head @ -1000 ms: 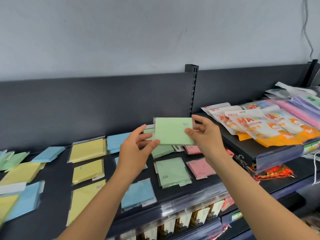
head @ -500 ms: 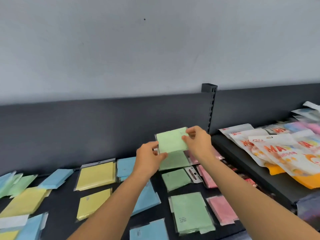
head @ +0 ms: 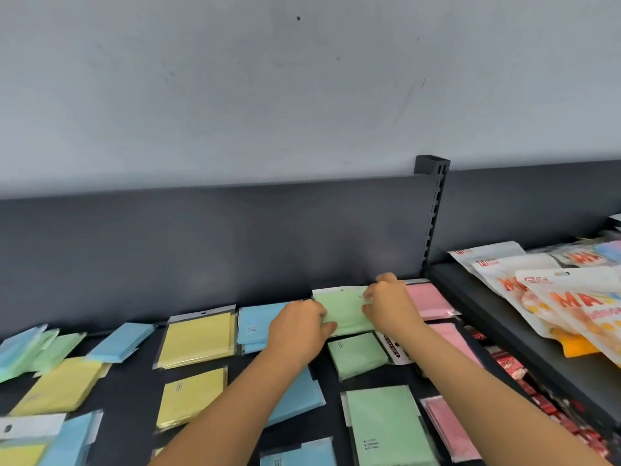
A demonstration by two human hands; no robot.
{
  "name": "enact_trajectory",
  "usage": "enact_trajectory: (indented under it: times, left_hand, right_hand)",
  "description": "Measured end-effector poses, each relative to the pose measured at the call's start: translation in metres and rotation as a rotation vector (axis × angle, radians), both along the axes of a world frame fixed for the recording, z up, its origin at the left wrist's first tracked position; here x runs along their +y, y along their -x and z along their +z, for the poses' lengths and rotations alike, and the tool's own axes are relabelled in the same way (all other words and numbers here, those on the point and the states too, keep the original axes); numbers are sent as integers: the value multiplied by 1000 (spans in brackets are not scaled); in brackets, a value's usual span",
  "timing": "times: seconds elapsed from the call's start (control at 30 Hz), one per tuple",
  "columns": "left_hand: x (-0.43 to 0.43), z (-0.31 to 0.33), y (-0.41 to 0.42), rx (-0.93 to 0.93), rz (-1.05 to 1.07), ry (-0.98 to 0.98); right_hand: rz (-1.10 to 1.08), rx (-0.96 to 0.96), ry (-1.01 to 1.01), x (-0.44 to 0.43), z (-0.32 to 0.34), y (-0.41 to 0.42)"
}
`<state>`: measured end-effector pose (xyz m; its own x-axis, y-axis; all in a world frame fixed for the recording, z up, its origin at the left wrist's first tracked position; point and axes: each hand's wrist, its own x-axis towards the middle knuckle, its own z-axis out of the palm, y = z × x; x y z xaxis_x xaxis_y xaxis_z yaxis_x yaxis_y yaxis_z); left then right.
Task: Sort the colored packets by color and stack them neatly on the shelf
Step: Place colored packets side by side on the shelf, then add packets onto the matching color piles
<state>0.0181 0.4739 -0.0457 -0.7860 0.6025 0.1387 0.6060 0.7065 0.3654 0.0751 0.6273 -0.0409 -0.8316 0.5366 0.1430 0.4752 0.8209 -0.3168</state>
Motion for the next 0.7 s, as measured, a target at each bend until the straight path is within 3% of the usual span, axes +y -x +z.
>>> enact_trajectory:
  times: [0.3, 0.5, 0.7]
  left_hand:
    - [-62, 16, -3, 122, 58, -64]
    - [-140, 15, -10, 228, 185, -30]
    - [-233, 16, 0, 202, 336, -6]
  right_hand:
    - [149, 197, 16, -46, 20, -2]
    - [328, 139, 32, -113, 20, 13]
    - [458, 68, 46, -183, 22, 31]
